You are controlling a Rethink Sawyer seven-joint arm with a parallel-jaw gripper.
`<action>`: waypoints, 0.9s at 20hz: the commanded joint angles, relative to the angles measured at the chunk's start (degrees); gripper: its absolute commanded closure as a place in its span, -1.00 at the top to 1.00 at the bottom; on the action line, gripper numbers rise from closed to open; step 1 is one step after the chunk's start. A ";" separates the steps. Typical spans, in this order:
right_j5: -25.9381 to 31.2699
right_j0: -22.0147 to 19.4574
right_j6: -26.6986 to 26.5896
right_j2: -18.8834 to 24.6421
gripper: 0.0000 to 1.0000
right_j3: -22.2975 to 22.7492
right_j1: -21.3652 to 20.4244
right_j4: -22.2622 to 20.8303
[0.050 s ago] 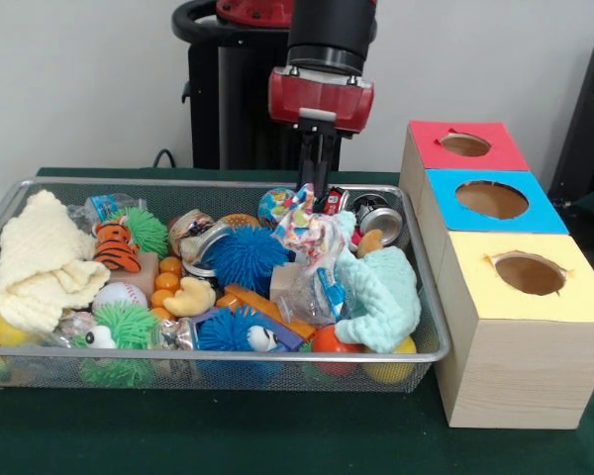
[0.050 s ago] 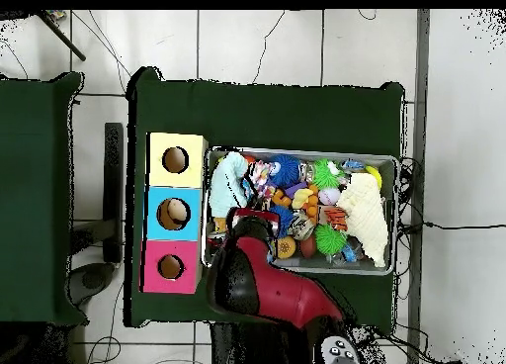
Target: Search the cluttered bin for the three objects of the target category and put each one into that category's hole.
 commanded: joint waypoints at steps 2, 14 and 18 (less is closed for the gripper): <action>8.89 4.27 13.28 -2.73 -1.00 2.11 -2.36 7.23; 12.08 9.13 12.50 -5.54 -1.00 0.05 -2.48 11.44; 14.34 12.20 11.93 -7.74 -1.00 -0.99 -2.84 13.44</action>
